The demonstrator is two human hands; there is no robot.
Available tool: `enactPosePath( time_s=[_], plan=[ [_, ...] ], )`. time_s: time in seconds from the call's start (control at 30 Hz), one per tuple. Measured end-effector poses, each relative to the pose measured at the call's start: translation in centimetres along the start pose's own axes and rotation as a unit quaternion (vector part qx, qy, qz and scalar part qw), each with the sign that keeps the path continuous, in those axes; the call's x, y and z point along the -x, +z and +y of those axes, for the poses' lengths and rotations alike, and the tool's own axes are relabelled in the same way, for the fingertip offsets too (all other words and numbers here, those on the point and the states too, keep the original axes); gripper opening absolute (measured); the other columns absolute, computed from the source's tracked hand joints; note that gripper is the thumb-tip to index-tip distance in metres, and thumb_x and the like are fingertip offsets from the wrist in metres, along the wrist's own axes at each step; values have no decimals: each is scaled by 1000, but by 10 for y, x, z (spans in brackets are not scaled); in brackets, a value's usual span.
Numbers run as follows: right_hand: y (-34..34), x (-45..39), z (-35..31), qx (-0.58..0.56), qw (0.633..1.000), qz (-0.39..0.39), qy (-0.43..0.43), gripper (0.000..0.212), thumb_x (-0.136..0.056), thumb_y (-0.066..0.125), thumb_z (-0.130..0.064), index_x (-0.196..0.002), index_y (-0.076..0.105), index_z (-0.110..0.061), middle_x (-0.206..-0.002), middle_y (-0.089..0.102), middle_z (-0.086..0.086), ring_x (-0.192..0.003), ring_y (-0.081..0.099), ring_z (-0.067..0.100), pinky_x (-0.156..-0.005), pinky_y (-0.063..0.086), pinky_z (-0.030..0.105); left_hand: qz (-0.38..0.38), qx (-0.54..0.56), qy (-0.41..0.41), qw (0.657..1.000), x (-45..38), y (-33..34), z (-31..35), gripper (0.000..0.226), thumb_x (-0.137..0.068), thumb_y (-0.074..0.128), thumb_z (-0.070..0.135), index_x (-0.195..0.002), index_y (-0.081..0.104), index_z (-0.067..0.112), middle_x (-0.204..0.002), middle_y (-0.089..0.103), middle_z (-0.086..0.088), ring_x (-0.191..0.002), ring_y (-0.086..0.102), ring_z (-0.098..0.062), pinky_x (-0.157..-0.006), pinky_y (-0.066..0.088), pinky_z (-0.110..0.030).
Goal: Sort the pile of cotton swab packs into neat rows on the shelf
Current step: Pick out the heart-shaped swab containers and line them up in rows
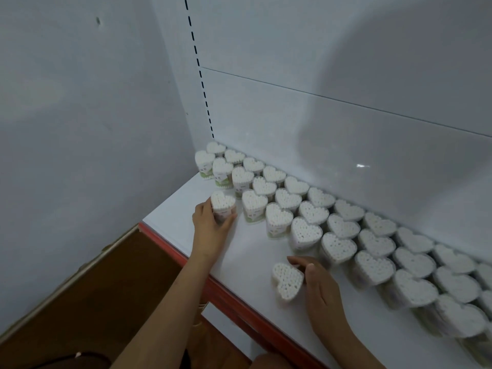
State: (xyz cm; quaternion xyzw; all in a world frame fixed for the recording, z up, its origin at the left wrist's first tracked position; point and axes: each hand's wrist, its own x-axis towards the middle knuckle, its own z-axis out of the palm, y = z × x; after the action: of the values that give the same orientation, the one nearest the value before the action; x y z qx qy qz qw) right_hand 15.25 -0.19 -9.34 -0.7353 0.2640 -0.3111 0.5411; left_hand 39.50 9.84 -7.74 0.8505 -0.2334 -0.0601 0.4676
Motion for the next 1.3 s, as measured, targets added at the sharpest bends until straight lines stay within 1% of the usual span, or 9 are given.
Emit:
enactPosePath(
  time_s=[0.1, 0.27, 0.6, 0.73, 0.8, 0.9, 1.0, 1.13, 1.3],
  plan=[
    [0, 0, -1, 1, 1000, 6, 2, 60, -97, 25, -67, -112, 68, -27, -112, 68, -17, -107, 64, 9, -89, 51, 31, -6, 6, 15, 1000, -16, 2, 3, 64, -85, 78, 29, -142, 49, 19, -126, 52, -5, -119, 46, -19, -100, 47, -40],
    [0, -1, -2, 8, 1000, 12, -9, 60, -98, 25, -66, -110, 69, -27, -110, 68, -15, -103, 65, 11, -86, 51, 29, -3, 58, 12, 998, -26, 4, 12, 56, -86, 79, 20, -134, 51, 17, -128, 58, 3, -99, 57, -2, -75, 44, -3],
    [-2, -1, -7, 16, 1000, -4, -9, 39, -100, 30, -54, -121, 60, -41, -118, 64, -14, -108, 62, 13, -89, 50, 37, -27, 58, 24, 998, -31, 7, 12, 48, -86, 76, 18, -130, 56, 22, -121, 62, 10, -111, 61, -15, -89, 50, -19],
    [-7, 5, -17, 33, 993, -97, -50, 80, -87, 44, -74, -149, 33, -25, -146, 43, -12, -124, 51, 17, -98, 46, 29, -39, 11, -36, 999, -15, 2, 8, 90, -83, 79, 21, -155, 26, 14, -149, 39, -11, -131, 48, -23, -110, 44, -44],
    [-7, 9, -19, 67, 986, -132, -73, 85, -83, 61, -66, -151, 28, -26, -149, 38, -14, -130, 47, 16, -102, 43, 27, -12, 0, -37, 999, 3, -4, 13, 86, -87, 76, 15, -155, 24, 10, -150, 33, -14, -131, 46, -25, -111, 42, -41],
    [-4, 13, -17, 116, 980, -124, -107, 78, -79, 74, -47, -143, 30, -49, -137, 46, -25, -126, 51, 4, -101, 44, 20, 34, 1, -4, 999, 33, -22, 24, 62, -89, 70, 9, -144, 40, 13, -139, 43, -9, -119, 51, -18, -105, 48, -36],
    [5, 11, -31, 132, 985, -75, -83, 67, -68, 76, -59, -125, 41, -54, -119, 55, -27, -110, 56, -3, -89, 46, 13, -34, 2, 32, 999, 65, -41, 33, 47, -89, 67, 5, -130, 53, 25, -124, 55, 7, -109, 56, -3, -97, 53, -32],
    [42, -9, -63, 62, 997, -36, -11, 78, -56, 79, -64, -122, 44, -40, -117, 55, -21, -109, 55, 0, -86, 50, 22, -171, 51, 54, 982, 105, -54, 45, 64, -88, 64, 2, -134, 46, 43, -127, 53, 27, -122, 51, 7, -98, 52, -26],
    [96, -34, -82, 53, 995, -81, -1, 67, -76, 67, -65, -130, 41, -36, -121, 52, -14, -114, 52, 1, -93, 50, 23, -139, 90, 66, 984, 114, -47, 29, 89, -85, 74, 5, -151, 24, 36, -146, 36, 20, -131, 47, 4, -102, 45, -16]
  ],
)
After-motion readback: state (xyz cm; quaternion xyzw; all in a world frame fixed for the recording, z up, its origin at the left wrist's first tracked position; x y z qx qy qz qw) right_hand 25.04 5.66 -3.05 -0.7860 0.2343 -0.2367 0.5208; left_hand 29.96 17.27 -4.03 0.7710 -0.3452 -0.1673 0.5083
